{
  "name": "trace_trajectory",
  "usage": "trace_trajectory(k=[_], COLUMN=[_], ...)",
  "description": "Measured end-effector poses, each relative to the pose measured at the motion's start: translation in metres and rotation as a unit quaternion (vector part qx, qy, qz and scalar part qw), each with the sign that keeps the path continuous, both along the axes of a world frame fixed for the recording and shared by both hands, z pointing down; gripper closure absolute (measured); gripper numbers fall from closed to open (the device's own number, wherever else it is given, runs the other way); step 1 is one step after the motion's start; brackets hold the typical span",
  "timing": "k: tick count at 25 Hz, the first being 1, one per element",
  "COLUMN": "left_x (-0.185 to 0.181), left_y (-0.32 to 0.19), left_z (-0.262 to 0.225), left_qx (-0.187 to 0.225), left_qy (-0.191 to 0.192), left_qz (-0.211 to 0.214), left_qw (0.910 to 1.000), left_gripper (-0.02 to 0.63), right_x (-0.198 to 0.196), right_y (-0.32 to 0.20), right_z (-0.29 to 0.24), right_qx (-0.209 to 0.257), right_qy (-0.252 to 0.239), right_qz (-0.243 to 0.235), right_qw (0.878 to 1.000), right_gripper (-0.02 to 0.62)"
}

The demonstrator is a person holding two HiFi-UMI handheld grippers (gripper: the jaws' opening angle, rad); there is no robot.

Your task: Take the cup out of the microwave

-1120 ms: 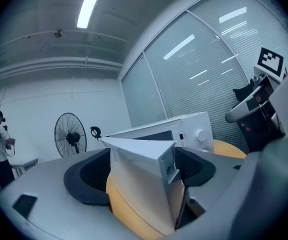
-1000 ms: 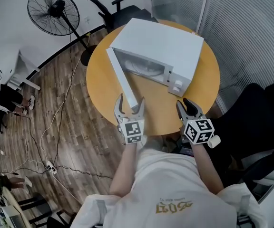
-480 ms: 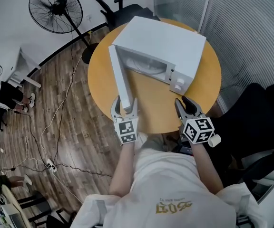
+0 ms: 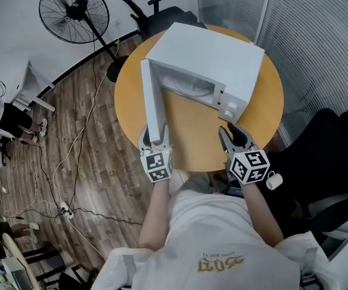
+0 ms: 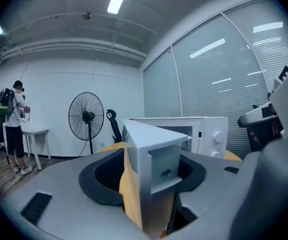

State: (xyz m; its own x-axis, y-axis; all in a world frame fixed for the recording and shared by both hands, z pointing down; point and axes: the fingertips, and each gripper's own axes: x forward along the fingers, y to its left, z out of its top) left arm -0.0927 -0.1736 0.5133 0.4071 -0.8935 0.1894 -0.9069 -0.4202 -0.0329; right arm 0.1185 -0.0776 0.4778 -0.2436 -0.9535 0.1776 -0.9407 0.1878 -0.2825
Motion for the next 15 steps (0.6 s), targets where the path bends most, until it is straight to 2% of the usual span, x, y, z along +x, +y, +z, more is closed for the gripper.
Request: trace_trajectory(k=[3,10,15], left_x=[-0.007,-0.024,-0.032], left_y=[-0.003,-0.009,-0.011], left_z=[0.002,0.003,0.005], left_qx=[-0.008,-0.011,-0.016], left_qy=[0.005,0.01,0.008], left_qz=[-0.009,-0.034,-0.034], left_qw=[0.9999,0.9993,0.9993], left_gripper=[0.399,0.426,0.433], right_x=[-0.003,-0.007,-0.015], right_y=[-0.003,-0.01,-0.02], right_z=[0.001,0.004,0.008], right_qx=[-0.002,-0.002,-0.003], right_qy=[-0.002,-0.005,-0.003], right_qz=[-0.005,-0.018,-0.028], right_qw=[1.0,1.0,1.0], right_gripper=[0.474,0.474,0.474])
